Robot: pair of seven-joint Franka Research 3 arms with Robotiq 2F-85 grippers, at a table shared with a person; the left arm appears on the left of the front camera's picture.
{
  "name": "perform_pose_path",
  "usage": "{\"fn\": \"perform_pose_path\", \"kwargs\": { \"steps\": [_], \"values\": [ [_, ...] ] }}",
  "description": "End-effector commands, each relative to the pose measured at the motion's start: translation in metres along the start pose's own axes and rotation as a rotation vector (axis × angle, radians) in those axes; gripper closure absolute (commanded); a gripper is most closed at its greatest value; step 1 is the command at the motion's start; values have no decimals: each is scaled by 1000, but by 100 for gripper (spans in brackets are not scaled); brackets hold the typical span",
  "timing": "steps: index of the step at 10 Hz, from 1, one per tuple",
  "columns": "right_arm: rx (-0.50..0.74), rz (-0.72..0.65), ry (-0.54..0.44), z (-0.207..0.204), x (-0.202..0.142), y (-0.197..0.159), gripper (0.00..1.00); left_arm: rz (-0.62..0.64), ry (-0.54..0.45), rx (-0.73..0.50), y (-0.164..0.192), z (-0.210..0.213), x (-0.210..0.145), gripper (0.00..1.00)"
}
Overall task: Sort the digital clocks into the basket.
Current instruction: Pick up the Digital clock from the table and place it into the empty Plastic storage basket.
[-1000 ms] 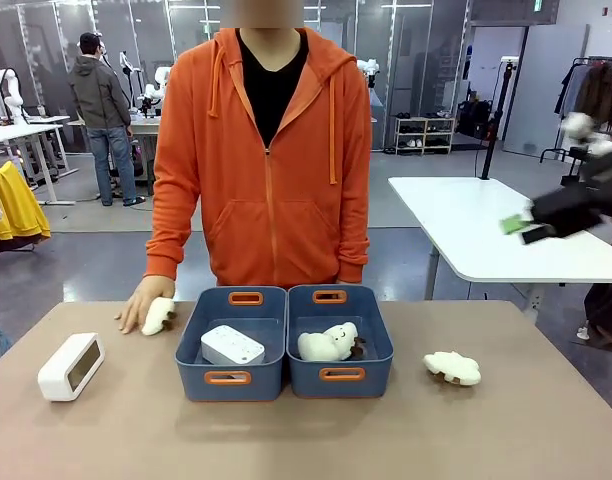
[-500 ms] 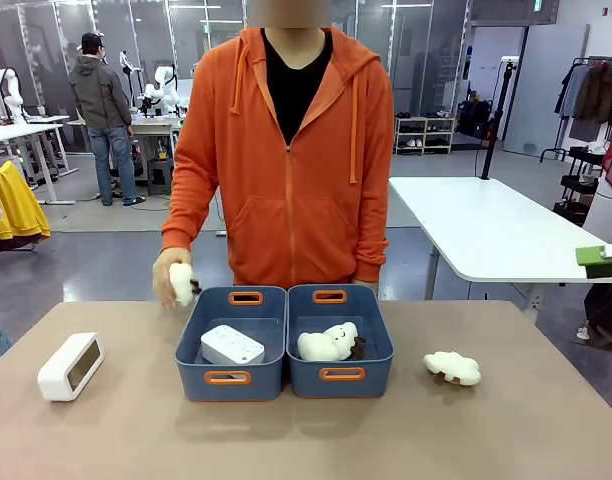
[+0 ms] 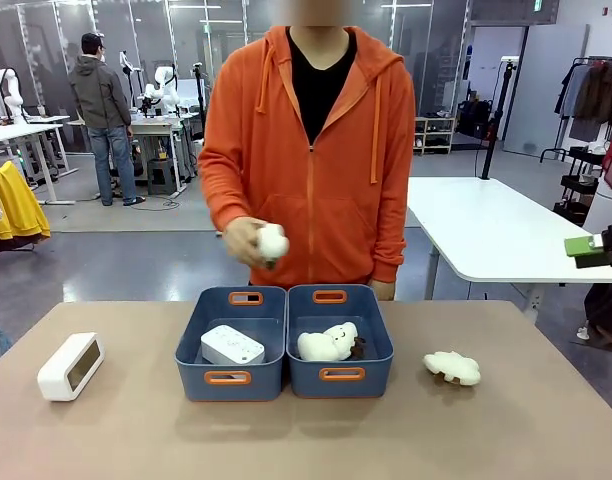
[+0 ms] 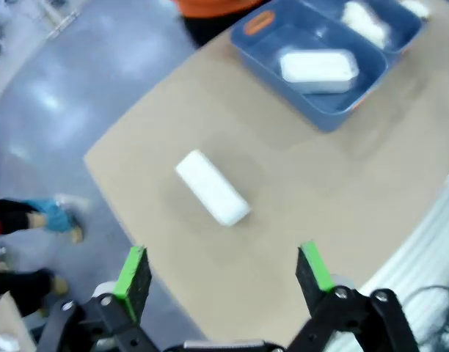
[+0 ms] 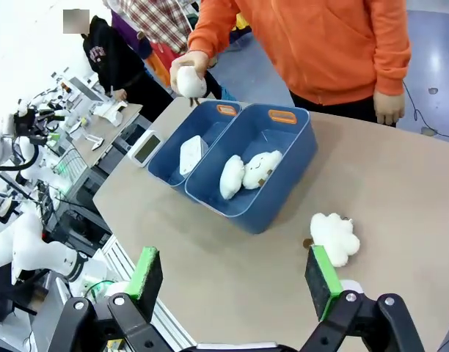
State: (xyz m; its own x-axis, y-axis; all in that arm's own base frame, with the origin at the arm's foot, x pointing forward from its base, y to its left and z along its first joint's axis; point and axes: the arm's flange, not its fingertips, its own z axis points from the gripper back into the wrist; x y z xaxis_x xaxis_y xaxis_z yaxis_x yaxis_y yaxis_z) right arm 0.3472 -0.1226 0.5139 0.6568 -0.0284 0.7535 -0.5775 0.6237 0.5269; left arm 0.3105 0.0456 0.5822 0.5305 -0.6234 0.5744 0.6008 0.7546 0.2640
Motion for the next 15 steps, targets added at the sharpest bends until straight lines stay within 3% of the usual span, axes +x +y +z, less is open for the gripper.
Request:
{"fn": "perform_pose_path", "kwargs": {
  "steps": [1, 4, 5, 7, 10, 15],
  "values": [
    [12, 3, -13, 0, 0, -3, 0, 84, 174, 79, -16, -70, -8, 0],
    [12, 3, -13, 0, 0, -3, 0, 394, 134, -150, -11, -136, -21, 0],
    [12, 3, -13, 0, 0, -3, 0, 463, 126, -137, -2, -163, -26, 0],
    [12, 3, -13, 0, 0, -3, 0, 493, 154, -137, -3, -209, -31, 0],
    [12, 3, -13, 0, 0, -3, 0, 505, 195, -30, 2, -253, -33, 0],
    [12, 3, -13, 0, 0, -3, 0, 538, 212, 25, 4, -300, -43, 0]
  ]
}}
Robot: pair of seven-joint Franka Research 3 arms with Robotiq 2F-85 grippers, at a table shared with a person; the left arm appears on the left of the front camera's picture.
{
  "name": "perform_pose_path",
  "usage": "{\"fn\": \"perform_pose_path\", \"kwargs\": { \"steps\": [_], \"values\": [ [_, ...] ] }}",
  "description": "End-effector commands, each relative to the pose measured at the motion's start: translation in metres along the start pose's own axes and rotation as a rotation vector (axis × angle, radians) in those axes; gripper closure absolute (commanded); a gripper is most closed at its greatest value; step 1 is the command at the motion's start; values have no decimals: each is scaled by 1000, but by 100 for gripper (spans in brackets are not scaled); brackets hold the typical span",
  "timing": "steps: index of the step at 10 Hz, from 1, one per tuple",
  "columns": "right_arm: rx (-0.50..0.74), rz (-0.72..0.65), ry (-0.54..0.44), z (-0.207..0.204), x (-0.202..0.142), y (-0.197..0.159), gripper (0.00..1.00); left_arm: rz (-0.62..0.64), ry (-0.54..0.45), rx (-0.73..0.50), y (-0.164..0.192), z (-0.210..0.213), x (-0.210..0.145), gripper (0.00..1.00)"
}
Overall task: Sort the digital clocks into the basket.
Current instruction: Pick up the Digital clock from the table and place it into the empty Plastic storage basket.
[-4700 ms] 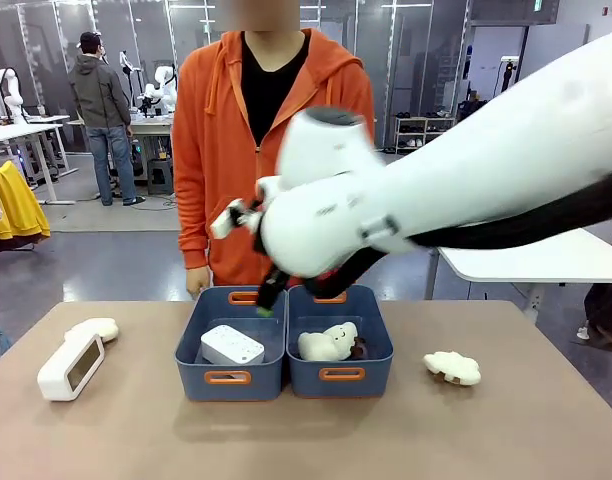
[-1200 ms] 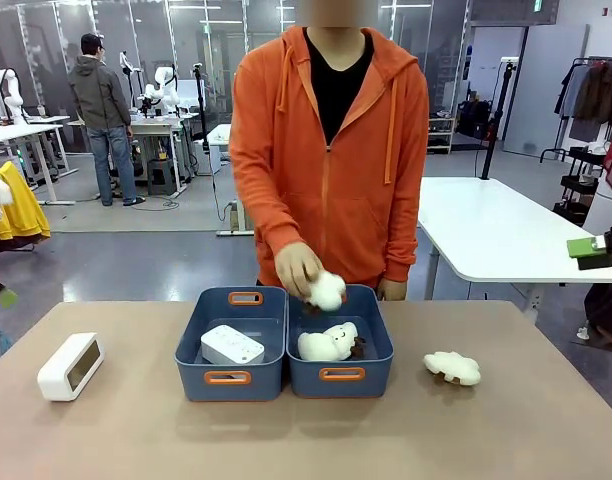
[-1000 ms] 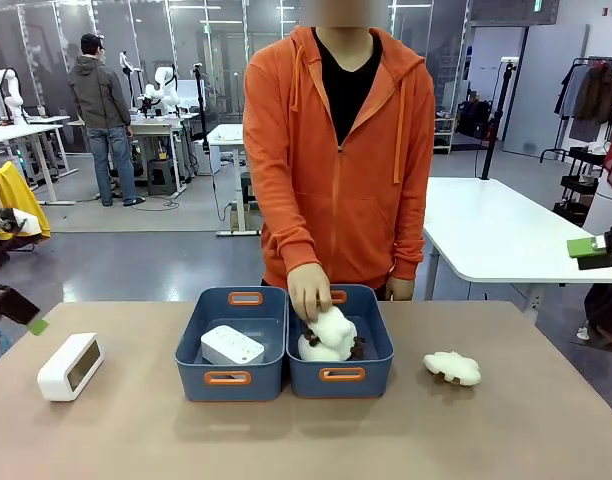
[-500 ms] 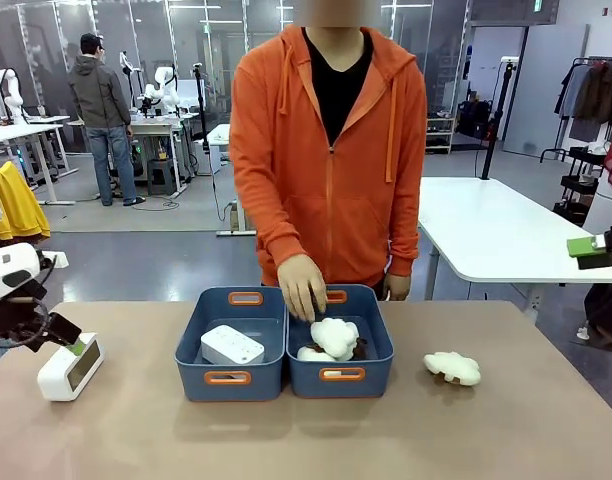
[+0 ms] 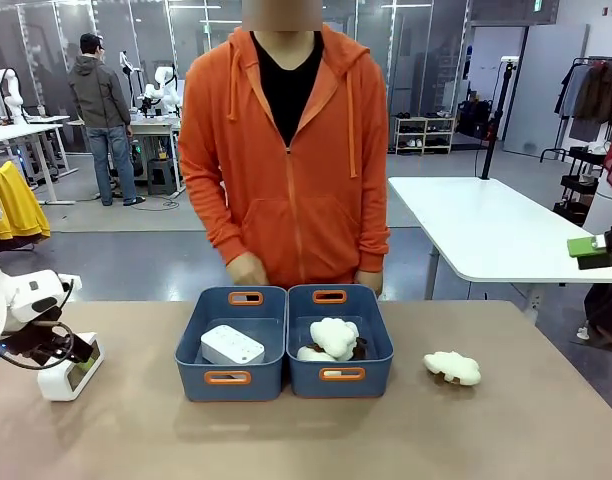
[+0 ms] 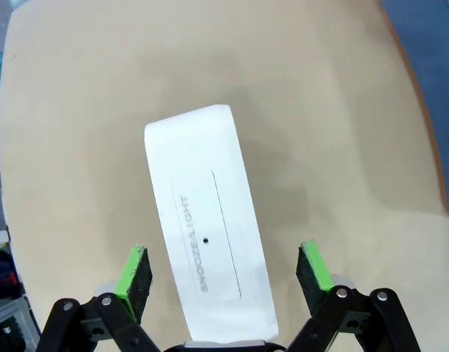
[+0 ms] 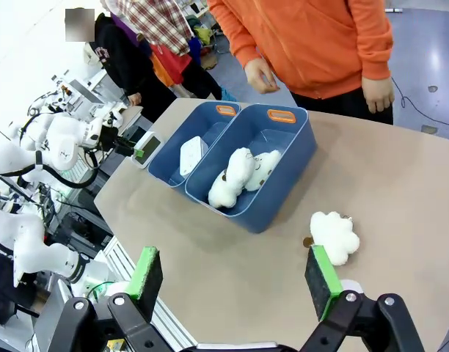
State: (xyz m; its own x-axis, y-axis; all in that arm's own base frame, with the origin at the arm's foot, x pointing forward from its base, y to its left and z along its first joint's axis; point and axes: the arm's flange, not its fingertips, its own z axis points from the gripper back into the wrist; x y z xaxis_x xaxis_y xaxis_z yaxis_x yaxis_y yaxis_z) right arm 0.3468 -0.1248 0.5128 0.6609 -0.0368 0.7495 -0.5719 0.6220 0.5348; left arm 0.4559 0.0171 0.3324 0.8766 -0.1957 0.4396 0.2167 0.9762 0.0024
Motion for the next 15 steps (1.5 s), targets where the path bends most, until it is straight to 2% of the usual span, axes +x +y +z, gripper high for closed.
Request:
{"fn": "perform_pose_path", "kwargs": {
  "steps": [1, 2, 3, 4, 5, 6, 7, 8, 9, 10, 11, 12, 13, 14, 15],
  "values": [
    [10, 12, -10, -1, 1, -1, 0, 26, -3, 9, 4, -19, 13, 0],
    [10, 12, -10, -1, 1, -1, 0, 34, 43, 10, 9, -25, 16, 0],
    [10, 12, -10, -1, 1, -1, 0, 37, 53, 2, 10, -30, 17, 60],
    [10, 12, -10, -1, 1, -1, 0, 51, 69, -4, 11, -32, 14, 60],
    [10, 12, -10, -1, 1, -1, 0, 47, 84, -8, 11, -32, 12, 100],
    [10, 12, -10, -1, 1, -1, 0, 56, 109, -40, 9, -33, 11, 64],
    [10, 12, -10, -1, 1, -1, 0, 57, 106, -54, 8, -29, 11, 100],
    [10, 12, -10, -1, 1, -1, 0, 62, 116, -107, 8, -10, 16, 100],
    [10, 12, -10, -1, 1, -1, 0, 16, 56, -188, 3, 26, 26, 100],
    [10, 12, -10, -1, 1, -1, 0, 22, -16, -205, -9, 64, 35, 100],
    [10, 12, -10, -1, 1, -1, 0, 6, -65, -225, -36, 91, 39, 100],
    [10, 12, -10, -1, 1, -1, 0, -38, -71, -351, -76, 105, 40, 100],
    [10, 12, -10, -1, 1, -1, 0, -81, -99, -428, -107, 103, 47, 100],
    [10, 12, -10, -1, 1, -1, 0, -83, -78, -494, -135, 90, 55, 100],
    [10, 12, -10, -1, 1, -1, 0, -95, -113, -480, -161, 71, 67, 100]
  ]
}}
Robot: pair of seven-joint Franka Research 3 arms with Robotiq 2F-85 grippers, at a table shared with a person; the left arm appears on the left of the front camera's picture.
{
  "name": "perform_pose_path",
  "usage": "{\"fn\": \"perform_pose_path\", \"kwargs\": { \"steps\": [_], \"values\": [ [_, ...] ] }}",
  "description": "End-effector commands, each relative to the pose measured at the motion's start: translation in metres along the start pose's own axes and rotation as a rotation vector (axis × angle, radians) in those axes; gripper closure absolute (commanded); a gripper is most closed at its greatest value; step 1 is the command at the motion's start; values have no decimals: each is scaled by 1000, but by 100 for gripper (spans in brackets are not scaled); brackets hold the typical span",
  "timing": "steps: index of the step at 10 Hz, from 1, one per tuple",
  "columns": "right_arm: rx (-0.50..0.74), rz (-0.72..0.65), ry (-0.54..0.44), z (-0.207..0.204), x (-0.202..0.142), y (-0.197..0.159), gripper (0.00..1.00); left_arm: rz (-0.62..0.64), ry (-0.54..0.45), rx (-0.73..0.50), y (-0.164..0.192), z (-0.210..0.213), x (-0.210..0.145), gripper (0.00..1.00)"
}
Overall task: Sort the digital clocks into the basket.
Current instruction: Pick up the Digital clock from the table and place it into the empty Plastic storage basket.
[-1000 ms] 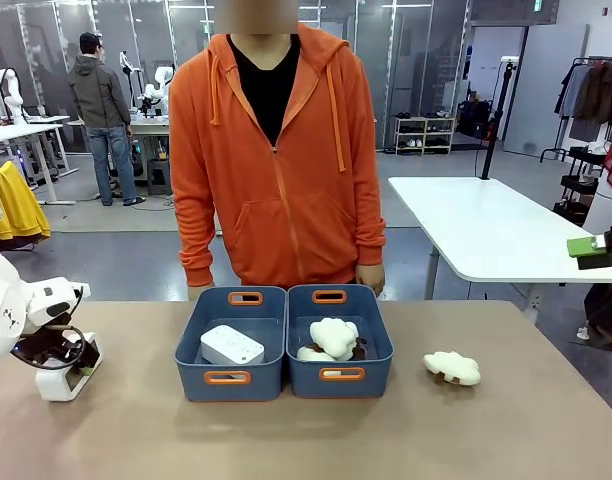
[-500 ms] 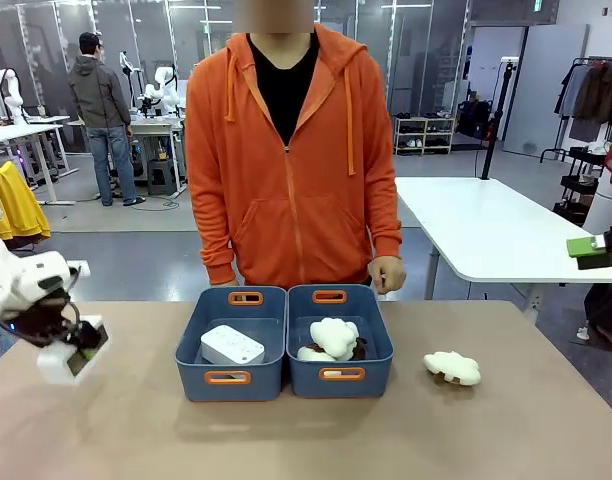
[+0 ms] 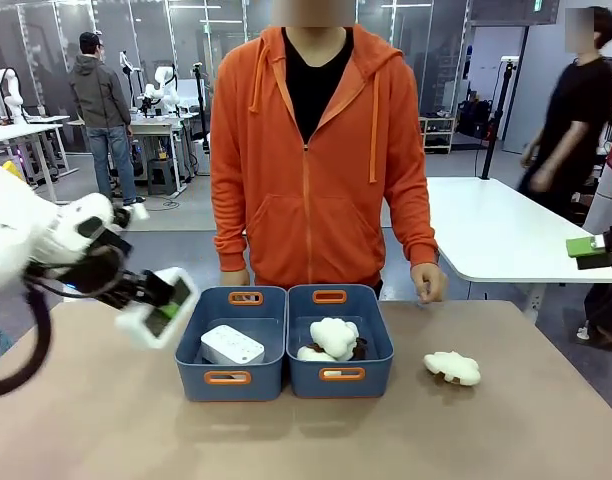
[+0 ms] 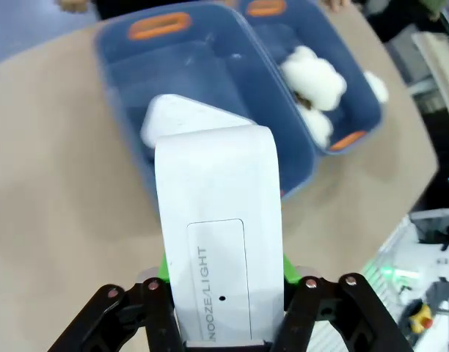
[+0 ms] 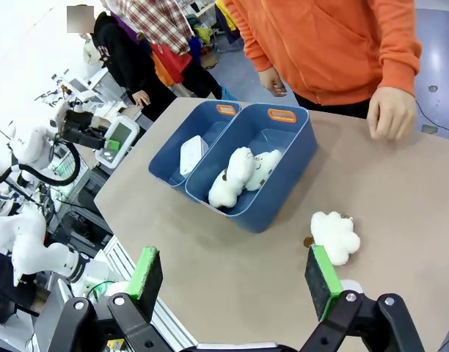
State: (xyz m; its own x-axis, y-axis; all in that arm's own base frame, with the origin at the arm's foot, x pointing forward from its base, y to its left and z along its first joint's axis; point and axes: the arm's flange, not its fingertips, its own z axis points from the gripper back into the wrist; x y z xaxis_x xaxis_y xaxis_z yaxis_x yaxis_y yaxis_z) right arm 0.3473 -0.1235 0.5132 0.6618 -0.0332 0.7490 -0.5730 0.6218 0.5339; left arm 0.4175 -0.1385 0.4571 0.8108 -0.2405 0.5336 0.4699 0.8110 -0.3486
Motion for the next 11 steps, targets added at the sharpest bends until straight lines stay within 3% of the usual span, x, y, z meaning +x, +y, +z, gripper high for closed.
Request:
{"fn": "perform_pose_path", "kwargs": {
  "steps": [1, 2, 5, 6, 7, 8, 11],
  "values": [
    [10, 11, -14, 0, 1, -2, 0, 21, -38, -60, 5, -65, 24, 100],
    [10, 11, -14, 0, 1, -2, 0, -30, -67, -16, -6, -85, 37, 100],
    [10, 11, -14, 0, 1, -2, 0, -39, -30, 51, -10, -131, 45, 100],
    [10, 11, -14, 0, 1, -2, 0, -58, -30, 62, -12, -134, 46, 40],
    [10, 11, -14, 0, 1, -2, 0, -64, -28, 64, -12, -136, 47, 11],
    [10, 11, -14, 0, 1, -2, 0, -68, -21, 57, -12, -138, 47, 2],
    [10, 11, -14, 0, 1, -2, 0, -88, -19, 27, -13, -120, 48, 0]
  ]
}}
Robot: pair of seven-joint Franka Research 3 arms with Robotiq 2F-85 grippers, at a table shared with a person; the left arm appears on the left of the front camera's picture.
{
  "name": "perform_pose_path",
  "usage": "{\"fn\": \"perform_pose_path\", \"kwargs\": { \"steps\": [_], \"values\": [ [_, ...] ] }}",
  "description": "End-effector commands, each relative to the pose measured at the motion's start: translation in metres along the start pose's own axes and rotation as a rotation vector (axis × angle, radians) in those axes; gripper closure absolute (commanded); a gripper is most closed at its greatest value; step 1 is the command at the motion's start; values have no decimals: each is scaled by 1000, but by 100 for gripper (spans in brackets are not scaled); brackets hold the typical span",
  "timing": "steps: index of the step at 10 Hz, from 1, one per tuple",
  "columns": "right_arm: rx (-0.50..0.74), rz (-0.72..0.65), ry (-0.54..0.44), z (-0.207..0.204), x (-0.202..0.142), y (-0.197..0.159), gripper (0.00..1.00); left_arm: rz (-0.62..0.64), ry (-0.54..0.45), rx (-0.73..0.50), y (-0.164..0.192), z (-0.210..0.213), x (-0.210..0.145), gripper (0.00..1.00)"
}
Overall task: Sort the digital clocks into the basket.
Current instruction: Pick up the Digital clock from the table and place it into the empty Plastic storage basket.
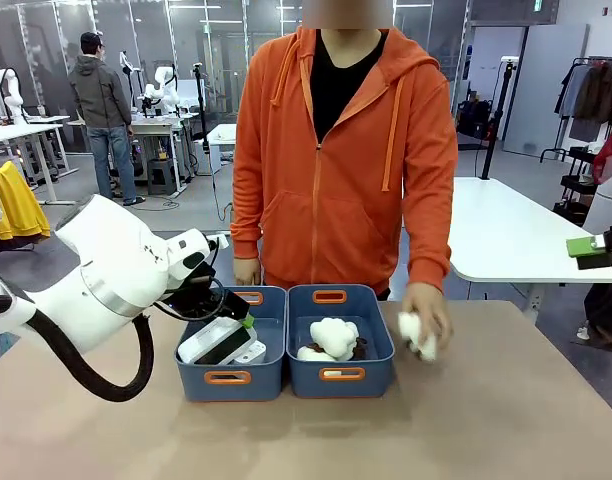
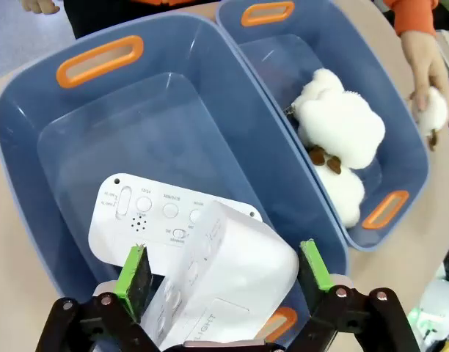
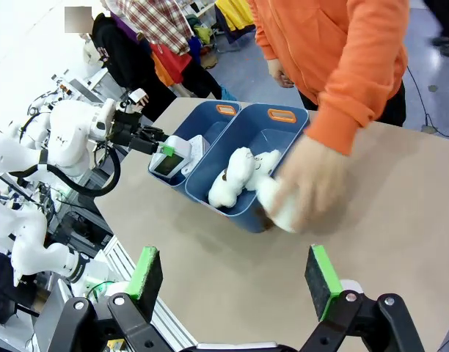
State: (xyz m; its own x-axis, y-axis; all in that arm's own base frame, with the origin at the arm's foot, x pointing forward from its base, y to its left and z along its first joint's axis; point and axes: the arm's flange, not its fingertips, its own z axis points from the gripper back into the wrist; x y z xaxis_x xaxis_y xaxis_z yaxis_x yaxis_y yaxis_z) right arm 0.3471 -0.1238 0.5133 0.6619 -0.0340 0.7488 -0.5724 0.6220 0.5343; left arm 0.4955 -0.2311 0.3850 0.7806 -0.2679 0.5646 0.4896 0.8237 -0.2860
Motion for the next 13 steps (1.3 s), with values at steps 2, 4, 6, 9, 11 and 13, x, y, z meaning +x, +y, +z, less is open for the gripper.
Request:
{"fn": "perform_pose_path", "kwargs": {
  "steps": [2, 4, 6, 9, 11, 13],
  "values": [
    [10, 12, -13, 0, 1, -2, 0, -86, 74, -87, 2, 37, -10, 0],
    [10, 12, -13, 0, 1, -2, 0, -99, 127, -171, 14, 67, -19, 0],
    [10, 12, -13, 0, 1, -2, 0, -187, 149, -308, 30, 103, -24, 0],
    [10, 12, -13, 0, 1, -2, 0, -456, 67, -475, 115, 232, -31, 0],
    [10, 12, -13, 0, 1, -2, 0, -576, -34, -477, 153, 299, -62, 0],
    [10, 12, -13, 0, 1, -2, 0, -601, -115, -359, 172, 326, -87, 0]
  ]
}}
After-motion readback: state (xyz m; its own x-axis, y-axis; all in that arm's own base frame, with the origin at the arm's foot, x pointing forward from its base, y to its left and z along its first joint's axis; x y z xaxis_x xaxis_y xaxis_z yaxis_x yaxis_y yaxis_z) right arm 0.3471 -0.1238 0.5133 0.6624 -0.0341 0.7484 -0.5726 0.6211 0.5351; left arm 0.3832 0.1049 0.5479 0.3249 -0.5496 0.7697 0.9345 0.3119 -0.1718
